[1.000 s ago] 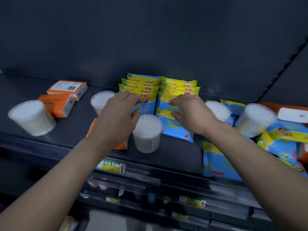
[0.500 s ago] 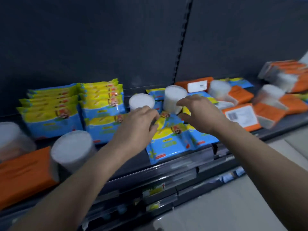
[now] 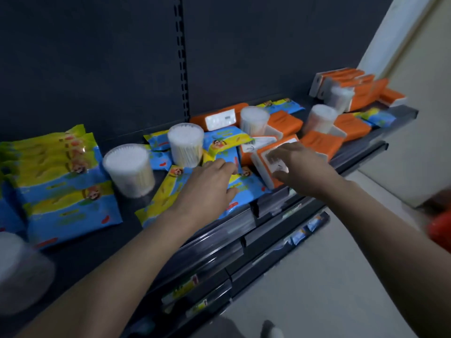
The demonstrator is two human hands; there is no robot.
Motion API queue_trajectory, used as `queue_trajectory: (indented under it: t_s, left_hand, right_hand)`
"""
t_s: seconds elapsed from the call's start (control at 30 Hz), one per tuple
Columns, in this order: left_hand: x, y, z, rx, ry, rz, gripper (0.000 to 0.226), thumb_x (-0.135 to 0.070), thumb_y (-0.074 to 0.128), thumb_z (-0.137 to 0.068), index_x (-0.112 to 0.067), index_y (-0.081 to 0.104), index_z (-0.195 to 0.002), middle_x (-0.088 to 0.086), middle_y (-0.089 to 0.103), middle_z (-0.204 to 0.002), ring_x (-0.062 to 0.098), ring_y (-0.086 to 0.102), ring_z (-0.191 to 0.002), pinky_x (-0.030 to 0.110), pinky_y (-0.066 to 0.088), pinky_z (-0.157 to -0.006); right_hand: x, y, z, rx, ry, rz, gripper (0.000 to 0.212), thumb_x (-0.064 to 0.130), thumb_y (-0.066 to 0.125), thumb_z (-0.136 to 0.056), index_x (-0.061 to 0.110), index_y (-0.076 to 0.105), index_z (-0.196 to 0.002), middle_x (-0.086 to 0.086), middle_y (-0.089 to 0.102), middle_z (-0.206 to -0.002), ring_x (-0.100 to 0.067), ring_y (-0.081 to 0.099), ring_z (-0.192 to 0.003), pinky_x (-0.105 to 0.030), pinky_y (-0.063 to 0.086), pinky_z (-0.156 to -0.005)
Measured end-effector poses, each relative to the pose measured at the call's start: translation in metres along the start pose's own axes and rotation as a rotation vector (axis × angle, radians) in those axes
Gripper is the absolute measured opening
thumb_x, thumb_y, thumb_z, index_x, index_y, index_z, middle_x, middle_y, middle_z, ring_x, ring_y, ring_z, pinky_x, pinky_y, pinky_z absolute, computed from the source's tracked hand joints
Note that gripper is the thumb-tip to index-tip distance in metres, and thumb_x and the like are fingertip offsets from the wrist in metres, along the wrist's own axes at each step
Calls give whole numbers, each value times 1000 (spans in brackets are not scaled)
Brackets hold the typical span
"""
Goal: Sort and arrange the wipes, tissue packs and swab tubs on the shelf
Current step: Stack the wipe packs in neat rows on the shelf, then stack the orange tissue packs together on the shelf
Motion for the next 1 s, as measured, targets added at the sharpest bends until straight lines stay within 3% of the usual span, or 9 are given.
queue_trajectory:
  t_s: [0.2, 0.3, 0.47, 0.6, 0.67, 0.77, 0.9, 1.0]
  left_hand:
    - [-43, 18, -59, -44, -59, -70, 49, -36, 62, -84, -16, 46, -125, 4, 46, -123, 25, 41, -117, 36, 32, -98]
    - [-58, 34, -89, 5, -133, -155, 66, -47, 62, -80, -19, 37, -133, 3, 42, -130, 23, 37, -122, 34, 26, -100]
    - [-57, 58, -117, 141, -306, -268, 88, -60, 65, -71, -11, 32, -136, 9, 44, -133, 28, 41, -120, 39, 32, -97]
    - [-48, 66, -119, 208, -455, -176, 74, -56, 71, -68, -10, 43, -119, 9, 53, -120, 26, 49, -106, 37, 41, -82]
    - [-46, 69, -117, 213, -482, -142, 82, -54, 72, -68, -10, 40, -129, 10, 48, -129, 26, 44, -115, 39, 41, -92]
    - [-44, 67, -115, 197, -490, -142, 90, -50, 74, -69, -10, 34, -138, 8, 39, -134, 25, 37, -122, 42, 37, -100]
    - [-47, 60, -117, 116, -472, -49, 70, -37, 76, -72, -12, 44, -129, 4, 40, -119, 21, 40, -111, 36, 40, -92]
    - [-51, 54, -123, 46, -411, -3, 58, -25, 71, -75, -12, 46, -126, 2, 41, -116, 18, 43, -107, 30, 41, -87]
  right_hand:
    - [-85, -9, -1, -73, 10, -29, 48, 30, 64, -85, 13, 52, -128, -12, 55, -126, -31, 47, -117, -44, 40, -97]
    - [-126, -10, -8, -84, -1, -39, 54, 44, 58, -86, 8, 54, -126, -15, 55, -129, -33, 48, -118, -46, 41, -97]
    - [-176, 14, -28, 72, -56, -16, 76, 44, 64, -81, 17, 32, -144, -10, 33, -148, -29, 28, -135, -41, 26, -111]
    - [-192, 34, -36, 244, -50, -71, 96, 66, 63, -71, 25, 21, -147, -7, 20, -153, -33, 17, -139, -46, 19, -114]
    - [-193, 44, -39, 312, -70, -82, 102, 70, 64, -66, 28, 17, -147, -4, 15, -153, -34, 16, -139, -50, 20, -113]
    - [-190, 48, -45, 310, -92, -59, 101, 60, 70, -69, 30, 15, -147, -7, 18, -150, -38, 22, -132, -50, 26, -108]
    - [-187, 41, -55, 212, -133, -53, 79, 34, 70, -79, 31, 27, -146, -12, 30, -142, -34, 32, -124, -40, 31, -104]
    - [-190, 40, -57, 218, -101, -108, 73, 36, 72, -78, 25, 36, -141, -10, 30, -142, -32, 32, -125, -38, 31, -104]
Point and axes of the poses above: each hand's wrist, its own z-axis away from the middle knuckle, its own y-axis out of the palm, x = y × z, the point moved 10 cm from there along -z, towards the middle knuckle
